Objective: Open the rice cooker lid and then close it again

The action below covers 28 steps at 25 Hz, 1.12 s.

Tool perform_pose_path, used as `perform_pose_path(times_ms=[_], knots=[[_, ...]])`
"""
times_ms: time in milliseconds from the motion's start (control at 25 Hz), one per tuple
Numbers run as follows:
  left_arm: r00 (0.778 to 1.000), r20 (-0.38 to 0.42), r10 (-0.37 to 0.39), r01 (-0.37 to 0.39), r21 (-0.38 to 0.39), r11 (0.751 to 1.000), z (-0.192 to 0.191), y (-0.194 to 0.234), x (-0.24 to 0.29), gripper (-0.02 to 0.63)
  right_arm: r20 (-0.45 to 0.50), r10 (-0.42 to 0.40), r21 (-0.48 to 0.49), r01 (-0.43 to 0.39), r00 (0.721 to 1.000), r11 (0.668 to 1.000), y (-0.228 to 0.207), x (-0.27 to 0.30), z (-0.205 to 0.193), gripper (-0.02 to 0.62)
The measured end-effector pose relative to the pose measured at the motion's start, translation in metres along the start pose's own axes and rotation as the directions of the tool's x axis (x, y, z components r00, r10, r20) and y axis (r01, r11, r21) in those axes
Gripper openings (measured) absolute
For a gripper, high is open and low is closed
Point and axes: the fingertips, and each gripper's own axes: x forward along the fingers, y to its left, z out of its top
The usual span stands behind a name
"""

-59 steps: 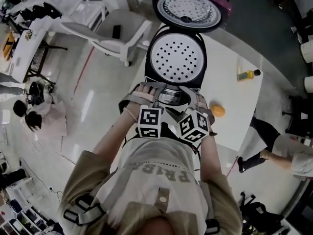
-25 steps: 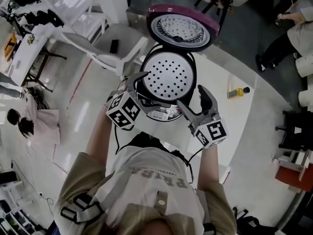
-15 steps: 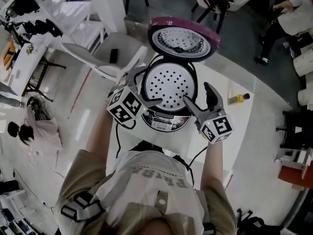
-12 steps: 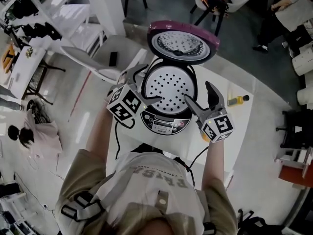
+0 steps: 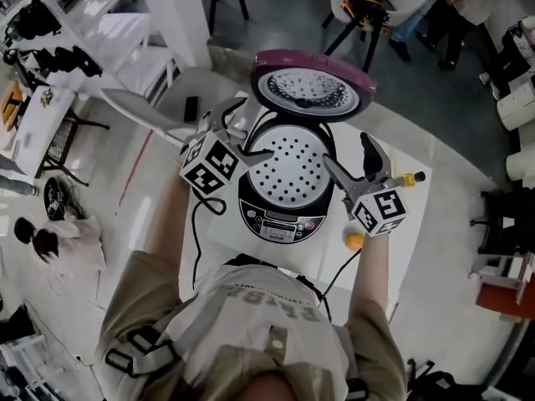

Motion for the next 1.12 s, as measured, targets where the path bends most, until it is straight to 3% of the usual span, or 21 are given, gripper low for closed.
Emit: perform_pose_path(times_ms=[800, 1120], knots=[[0.999, -0.018, 0.051, -0.051, 0.01, 0.999, 0.01, 0.064, 0.03, 0.548, -0.023, -0.014, -0.085, 0.012, 1.0, 0.996, -0.051, 0.045, 0.026, 0.449], [1.0, -0.019, 0.022, -0.021, 0.031, 0.999, 0.013, 0.072, 0.043, 0.548, -0.031, -0.004, -0.114, 0.001, 1.0, 0.994, -0.064, 0.063, 0.032, 0.457]])
